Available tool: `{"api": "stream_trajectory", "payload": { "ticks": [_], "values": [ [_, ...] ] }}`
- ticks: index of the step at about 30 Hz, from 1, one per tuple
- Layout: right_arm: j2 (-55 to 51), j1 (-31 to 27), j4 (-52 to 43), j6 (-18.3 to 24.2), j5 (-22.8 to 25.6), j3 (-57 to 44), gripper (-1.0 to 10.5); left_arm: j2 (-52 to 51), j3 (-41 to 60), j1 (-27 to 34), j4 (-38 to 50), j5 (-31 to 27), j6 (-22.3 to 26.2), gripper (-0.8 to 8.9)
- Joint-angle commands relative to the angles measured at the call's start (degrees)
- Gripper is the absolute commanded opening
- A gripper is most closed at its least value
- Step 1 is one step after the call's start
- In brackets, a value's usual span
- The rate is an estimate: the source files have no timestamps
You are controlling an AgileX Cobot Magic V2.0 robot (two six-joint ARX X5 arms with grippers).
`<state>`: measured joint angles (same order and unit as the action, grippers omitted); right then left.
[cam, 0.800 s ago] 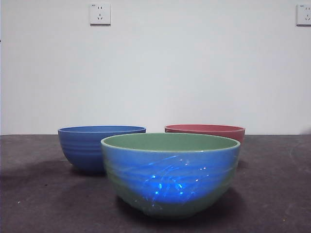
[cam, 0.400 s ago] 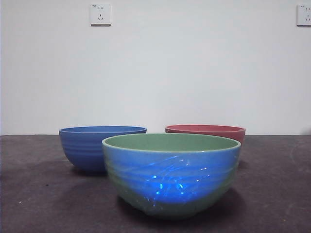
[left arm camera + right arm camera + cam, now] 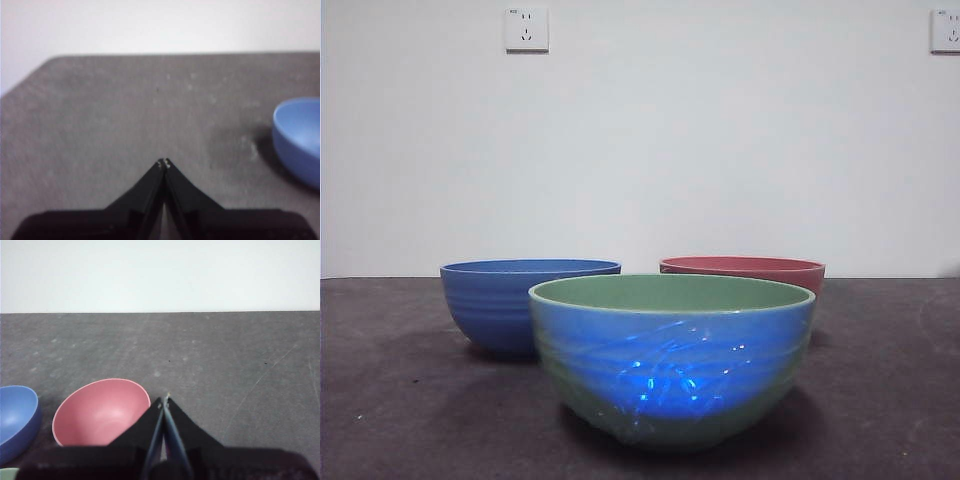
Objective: Pick up the green bowl on the top,put the green bowl on the left,pick up the red bowl in the middle,put the red bowl on the right
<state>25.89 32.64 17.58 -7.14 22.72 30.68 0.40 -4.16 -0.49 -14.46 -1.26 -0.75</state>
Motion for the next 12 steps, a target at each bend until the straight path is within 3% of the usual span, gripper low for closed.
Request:
{"api": "stream_trajectory", "payload": {
  "ticks": [1,12],
  "values": [
    [-0.13,0.04,-0.33,-0.7,0.2,-0.31,0.0,-0.26,2.27,0.2,1.38,0.24,-0.66,-0.03],
    [-0.13,0.04,-0.33,-0.7,0.15,-0.31,0.0,-0.09,2.75,0.17,0.5,0.04,-0.72,-0.03]
  ]
}}
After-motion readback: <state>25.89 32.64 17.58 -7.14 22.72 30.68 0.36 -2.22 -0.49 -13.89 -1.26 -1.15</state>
